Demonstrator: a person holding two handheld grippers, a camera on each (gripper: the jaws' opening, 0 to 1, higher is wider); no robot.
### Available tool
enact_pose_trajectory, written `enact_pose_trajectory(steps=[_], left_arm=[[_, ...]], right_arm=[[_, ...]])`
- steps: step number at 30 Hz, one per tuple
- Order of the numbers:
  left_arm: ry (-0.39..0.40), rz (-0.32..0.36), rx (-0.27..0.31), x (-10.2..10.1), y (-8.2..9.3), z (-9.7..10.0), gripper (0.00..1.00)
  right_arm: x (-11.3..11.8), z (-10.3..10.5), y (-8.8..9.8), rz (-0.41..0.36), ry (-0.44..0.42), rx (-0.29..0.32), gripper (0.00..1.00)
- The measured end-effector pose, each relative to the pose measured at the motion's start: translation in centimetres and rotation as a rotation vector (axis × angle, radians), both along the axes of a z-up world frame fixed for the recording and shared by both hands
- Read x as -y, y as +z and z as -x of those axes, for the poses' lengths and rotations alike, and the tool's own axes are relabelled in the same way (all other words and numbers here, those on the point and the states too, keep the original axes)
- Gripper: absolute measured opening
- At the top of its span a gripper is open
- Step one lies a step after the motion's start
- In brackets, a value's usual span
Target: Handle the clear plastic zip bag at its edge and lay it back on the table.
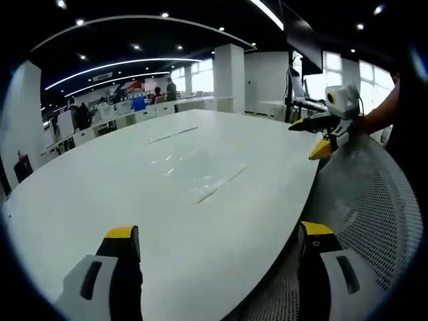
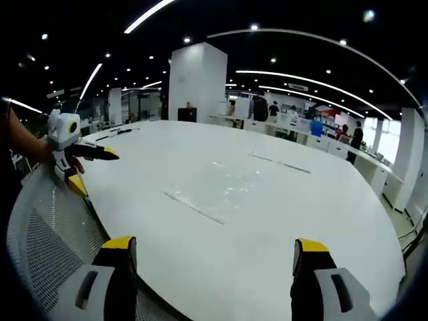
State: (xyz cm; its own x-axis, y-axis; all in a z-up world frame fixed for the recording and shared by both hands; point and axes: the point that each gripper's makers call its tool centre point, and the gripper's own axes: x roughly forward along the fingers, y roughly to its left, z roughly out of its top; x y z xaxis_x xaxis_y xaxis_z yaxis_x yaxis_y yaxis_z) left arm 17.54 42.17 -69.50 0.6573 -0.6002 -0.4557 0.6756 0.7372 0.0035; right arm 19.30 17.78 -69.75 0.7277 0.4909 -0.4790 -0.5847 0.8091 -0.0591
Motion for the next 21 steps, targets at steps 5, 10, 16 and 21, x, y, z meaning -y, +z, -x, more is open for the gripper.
enact_pose_trajectory(steps=[5, 10, 16, 21], left_arm=[[0.001, 0.0, 0.001, -0.18, -0.13, -0.08, 0.98], [-0.002, -0.001, 0.0, -0.02, -0.07, 0.0, 0.97], [-0.005, 0.0, 0.003, -0.09, -0.14, -0.04, 0.97], [-0.005, 0.004, 0.002, -0.15, -0.18, -0.07, 0.98]], right_arm=[[-0.11, 0.05, 0.04, 0.002, 0.002, -0.003, 0.98], [-0.21, 0.1, 0.04, 0.004, 0.005, -0.005, 0.98], [-0.23, 0.13, 0.05, 0.005, 0.005, -0.005, 0.98], [-0.17, 0.12, 0.06, 0.007, 0.005, -0.002, 0.98]])
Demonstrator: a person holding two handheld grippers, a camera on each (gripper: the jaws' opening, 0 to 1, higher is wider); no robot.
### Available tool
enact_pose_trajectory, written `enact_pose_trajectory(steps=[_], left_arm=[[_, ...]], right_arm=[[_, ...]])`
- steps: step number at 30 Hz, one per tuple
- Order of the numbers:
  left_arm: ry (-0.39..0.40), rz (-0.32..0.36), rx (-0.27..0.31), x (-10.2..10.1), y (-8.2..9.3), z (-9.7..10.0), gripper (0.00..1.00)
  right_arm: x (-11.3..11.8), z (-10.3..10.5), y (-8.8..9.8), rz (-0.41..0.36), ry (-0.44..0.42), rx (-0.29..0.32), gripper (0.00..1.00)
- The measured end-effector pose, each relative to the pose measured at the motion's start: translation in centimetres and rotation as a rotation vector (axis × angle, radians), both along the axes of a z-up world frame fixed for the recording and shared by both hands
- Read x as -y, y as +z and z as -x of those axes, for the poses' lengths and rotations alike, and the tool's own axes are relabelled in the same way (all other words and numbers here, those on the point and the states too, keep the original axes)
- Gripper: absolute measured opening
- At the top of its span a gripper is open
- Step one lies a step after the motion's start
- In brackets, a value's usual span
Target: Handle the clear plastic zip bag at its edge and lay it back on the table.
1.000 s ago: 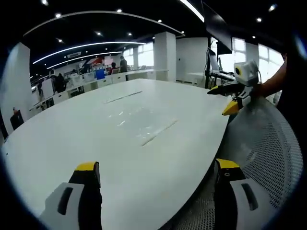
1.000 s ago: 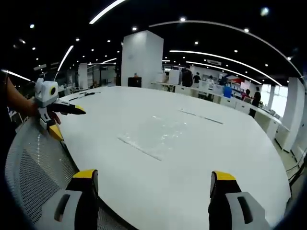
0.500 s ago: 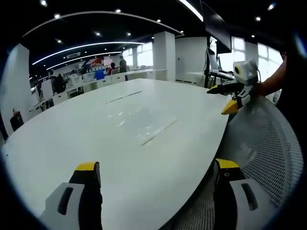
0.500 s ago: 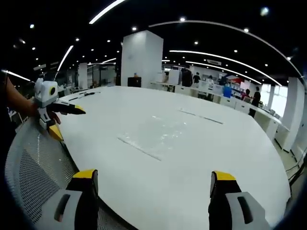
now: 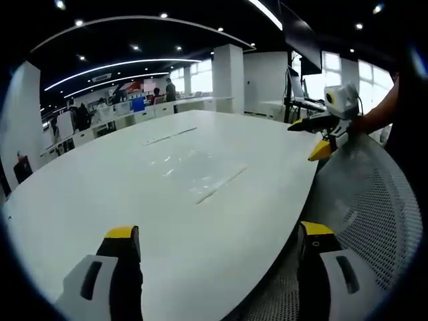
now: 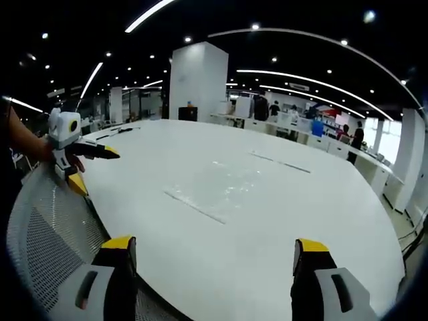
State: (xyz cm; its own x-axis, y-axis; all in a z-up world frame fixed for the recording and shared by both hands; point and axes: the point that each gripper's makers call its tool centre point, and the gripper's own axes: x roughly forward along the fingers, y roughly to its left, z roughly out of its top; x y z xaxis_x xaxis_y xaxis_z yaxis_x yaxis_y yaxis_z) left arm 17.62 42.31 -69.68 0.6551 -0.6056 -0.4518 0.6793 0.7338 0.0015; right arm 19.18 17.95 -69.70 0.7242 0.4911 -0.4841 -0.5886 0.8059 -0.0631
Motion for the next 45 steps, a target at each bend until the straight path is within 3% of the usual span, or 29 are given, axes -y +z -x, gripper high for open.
enact_pose_trajectory(steps=[45], left_arm=[[0.009, 0.009, 0.002, 0.22, 0.48, -0.1, 0.99]], right_arm=[[0.31, -0.13, 0.03, 0.01, -0.012, 0.007, 1.0]])
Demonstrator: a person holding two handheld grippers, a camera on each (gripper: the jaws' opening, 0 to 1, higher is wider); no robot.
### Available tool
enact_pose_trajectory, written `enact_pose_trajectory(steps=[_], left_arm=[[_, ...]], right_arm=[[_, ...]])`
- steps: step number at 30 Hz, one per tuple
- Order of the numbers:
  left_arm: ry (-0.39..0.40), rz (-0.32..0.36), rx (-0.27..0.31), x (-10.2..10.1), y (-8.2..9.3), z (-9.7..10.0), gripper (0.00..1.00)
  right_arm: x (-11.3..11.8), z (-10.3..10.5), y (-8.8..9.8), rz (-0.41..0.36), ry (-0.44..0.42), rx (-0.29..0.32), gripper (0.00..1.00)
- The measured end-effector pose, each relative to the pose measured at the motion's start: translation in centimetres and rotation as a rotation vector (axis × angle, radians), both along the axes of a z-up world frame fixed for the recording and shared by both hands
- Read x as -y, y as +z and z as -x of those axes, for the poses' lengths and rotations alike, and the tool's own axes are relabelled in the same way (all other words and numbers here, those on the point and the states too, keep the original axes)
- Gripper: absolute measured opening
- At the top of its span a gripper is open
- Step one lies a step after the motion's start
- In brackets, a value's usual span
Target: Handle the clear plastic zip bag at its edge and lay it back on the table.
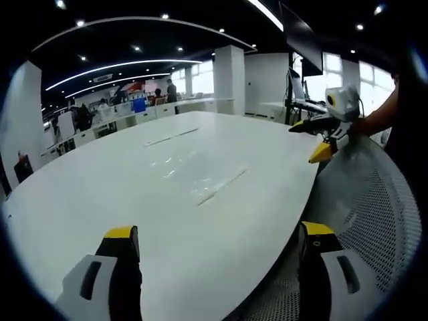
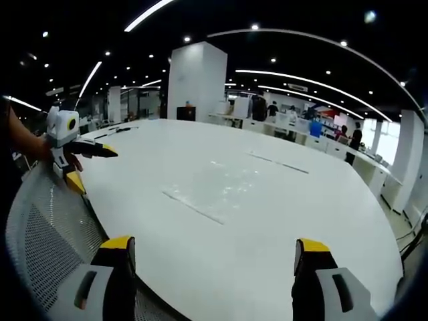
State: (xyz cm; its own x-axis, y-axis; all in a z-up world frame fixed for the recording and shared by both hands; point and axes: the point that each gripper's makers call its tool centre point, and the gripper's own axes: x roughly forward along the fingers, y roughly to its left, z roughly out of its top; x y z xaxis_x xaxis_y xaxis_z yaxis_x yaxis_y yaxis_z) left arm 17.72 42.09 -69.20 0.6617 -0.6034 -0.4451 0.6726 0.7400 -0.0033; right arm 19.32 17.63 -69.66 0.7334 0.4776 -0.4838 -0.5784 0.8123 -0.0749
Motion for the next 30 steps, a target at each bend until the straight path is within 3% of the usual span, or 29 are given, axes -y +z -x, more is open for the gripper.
enact_pose_trajectory(steps=[16, 30], left_arm=[[0.032, 0.008, -0.002, -0.7, 0.3, -0.4, 0.99], [-0.023, -0.05, 0.014, -0.3, 0.9, -1.1, 0.97]], right_arm=[[0.2, 0.0, -0.3, 0.007, 0.003, -0.007, 1.0], [0.3, 0.0, -0.4, 0.01, 0.007, -0.006, 1.0]])
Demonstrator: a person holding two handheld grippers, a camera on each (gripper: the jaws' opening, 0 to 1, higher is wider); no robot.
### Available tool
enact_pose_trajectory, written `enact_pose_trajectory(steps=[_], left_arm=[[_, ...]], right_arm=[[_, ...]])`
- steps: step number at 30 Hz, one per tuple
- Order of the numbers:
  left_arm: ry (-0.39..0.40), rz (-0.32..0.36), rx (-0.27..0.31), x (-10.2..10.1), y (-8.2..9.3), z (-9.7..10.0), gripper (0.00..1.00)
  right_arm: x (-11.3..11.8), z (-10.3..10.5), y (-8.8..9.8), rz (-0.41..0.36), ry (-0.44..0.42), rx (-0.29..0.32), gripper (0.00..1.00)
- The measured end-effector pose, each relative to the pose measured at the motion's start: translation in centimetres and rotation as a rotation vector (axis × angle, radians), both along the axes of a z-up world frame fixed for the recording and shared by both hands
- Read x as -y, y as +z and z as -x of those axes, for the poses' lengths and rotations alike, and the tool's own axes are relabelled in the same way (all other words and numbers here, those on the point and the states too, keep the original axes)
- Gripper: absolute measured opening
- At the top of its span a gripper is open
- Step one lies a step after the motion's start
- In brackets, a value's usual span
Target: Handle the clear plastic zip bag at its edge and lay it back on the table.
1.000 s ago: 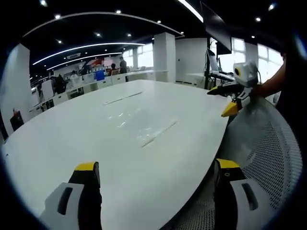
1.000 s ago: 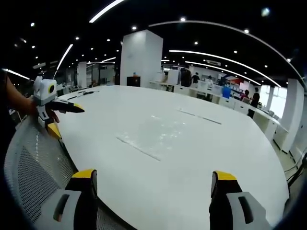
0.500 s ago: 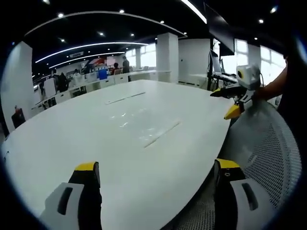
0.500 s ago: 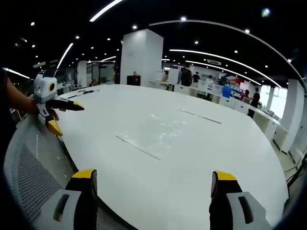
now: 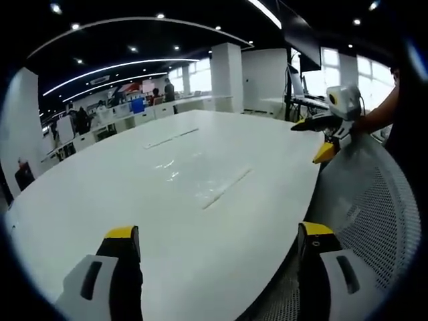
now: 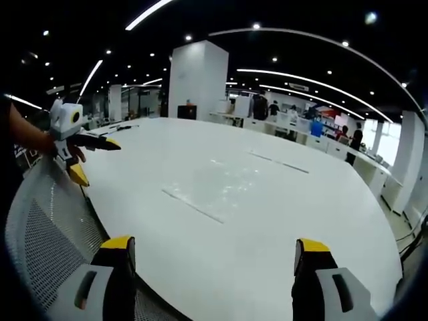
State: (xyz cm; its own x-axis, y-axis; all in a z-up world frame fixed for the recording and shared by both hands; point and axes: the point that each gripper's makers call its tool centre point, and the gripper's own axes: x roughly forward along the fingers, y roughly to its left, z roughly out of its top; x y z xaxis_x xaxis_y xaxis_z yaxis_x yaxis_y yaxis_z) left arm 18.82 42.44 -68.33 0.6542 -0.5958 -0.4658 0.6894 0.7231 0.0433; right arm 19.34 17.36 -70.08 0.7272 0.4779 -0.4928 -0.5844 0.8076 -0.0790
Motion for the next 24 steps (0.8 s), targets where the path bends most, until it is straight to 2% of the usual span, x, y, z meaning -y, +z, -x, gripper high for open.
enact_pose_trajectory(steps=[8, 24], left_arm=[[-0.039, -0.03, 0.022, 0.4, 0.5, -1.0, 0.95], [-0.183, -0.134, 0.047, 1.5, -0.4, -2.5, 0.85]], right_arm=[[-0.1, 0.0, 0.0, 0.006, 0.002, -0.002, 1.0], [-0.1, 0.0, 0.1, 0.006, -0.004, -0.001, 0.99]])
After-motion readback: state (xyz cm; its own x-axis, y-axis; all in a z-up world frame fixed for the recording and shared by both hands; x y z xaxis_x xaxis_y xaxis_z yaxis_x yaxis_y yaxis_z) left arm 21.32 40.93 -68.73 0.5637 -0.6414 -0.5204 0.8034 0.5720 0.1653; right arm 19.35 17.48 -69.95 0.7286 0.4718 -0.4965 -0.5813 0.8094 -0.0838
